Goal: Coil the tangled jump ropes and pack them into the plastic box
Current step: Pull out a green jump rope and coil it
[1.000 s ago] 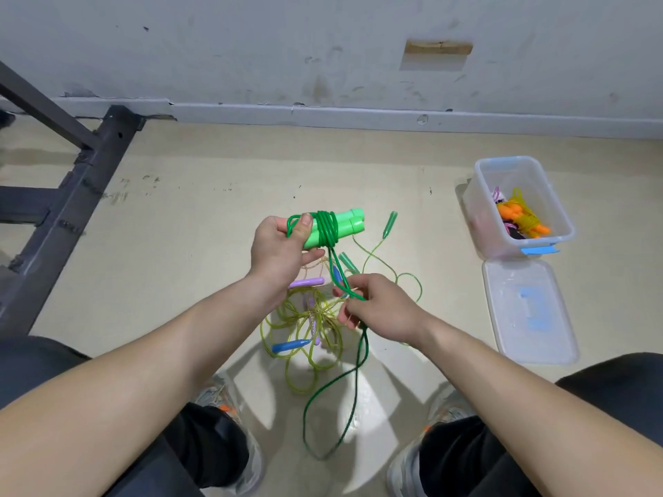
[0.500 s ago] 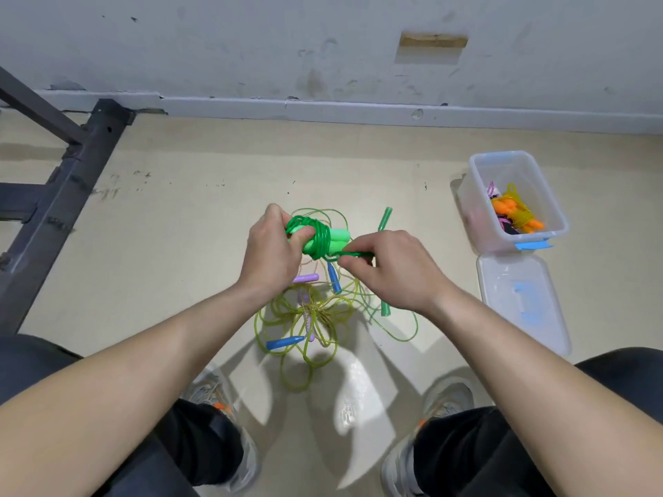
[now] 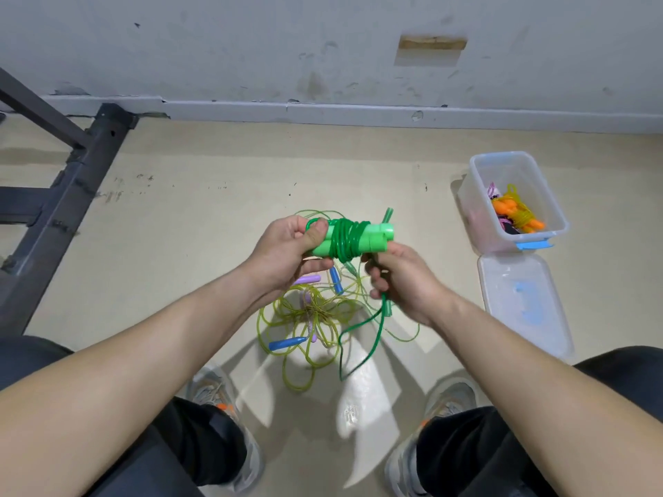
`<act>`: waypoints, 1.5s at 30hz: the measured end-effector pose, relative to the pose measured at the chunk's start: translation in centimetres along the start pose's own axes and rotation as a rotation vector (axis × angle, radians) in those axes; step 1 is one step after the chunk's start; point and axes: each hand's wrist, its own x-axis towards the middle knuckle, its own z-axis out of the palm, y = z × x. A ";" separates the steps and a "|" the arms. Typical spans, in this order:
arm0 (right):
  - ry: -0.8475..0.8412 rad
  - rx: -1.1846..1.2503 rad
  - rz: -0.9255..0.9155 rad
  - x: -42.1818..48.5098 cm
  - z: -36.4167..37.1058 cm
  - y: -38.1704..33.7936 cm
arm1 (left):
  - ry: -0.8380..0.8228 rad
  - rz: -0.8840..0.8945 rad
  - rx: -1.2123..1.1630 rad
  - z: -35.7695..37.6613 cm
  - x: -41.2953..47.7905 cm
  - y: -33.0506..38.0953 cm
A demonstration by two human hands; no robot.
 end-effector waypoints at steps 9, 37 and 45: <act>0.055 -1.155 -0.254 -2.5 4.0 -0.4 | 0.379 0.276 0.536 -0.9 1.3 -1.7; 0.093 -0.147 0.067 -2.6 3.9 0.8 | 0.045 -0.016 -0.092 0.2 0.5 -0.9; 0.008 -1.450 -0.151 -3.9 3.9 -1.9 | 0.282 0.248 0.694 0.2 0.4 -1.3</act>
